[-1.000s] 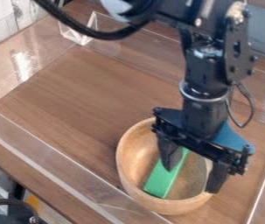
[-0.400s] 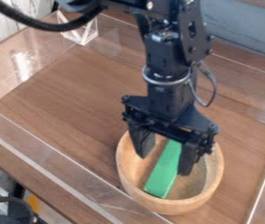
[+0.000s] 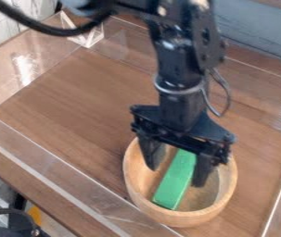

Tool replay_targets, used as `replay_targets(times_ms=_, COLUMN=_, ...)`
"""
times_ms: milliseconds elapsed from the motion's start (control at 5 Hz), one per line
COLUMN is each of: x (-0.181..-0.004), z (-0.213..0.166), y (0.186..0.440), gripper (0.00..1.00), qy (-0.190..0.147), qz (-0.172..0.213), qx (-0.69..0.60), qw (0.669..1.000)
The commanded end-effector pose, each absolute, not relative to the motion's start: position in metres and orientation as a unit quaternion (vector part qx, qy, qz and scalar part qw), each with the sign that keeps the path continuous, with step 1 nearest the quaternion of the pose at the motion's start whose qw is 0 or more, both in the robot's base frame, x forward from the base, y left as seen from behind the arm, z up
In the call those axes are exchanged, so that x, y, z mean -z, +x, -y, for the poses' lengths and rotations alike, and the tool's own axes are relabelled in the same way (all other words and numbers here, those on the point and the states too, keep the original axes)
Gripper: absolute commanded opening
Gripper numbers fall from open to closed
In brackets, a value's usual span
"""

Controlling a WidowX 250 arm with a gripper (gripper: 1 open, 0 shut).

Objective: Remove the green block from inside the brown bowl and put it on the table

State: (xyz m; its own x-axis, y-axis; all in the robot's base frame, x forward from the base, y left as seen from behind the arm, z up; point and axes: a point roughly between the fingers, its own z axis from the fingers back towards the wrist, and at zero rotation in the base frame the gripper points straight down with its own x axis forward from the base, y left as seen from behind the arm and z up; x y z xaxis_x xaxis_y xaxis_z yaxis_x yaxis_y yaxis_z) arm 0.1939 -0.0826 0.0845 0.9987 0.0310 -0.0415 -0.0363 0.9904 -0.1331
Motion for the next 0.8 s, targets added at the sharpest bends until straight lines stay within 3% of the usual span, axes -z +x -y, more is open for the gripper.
replay_targets(times_ms=0, x=-0.093, z=0.094, y=0.209, gripper=1.00, qy=-0.069, qz=0.003, qx=-0.012, qw=0.998)
replay_targets(times_ms=400, x=-0.109, z=0.072, y=0.203, gripper=1.00, qy=-0.073, qz=-0.003, qx=-0.006, qw=0.997)
replay_targets(times_ms=600, x=-0.117, z=0.079, y=0.199, gripper=1.00, qy=-0.075, qz=-0.004, qx=0.014, qw=0.997)
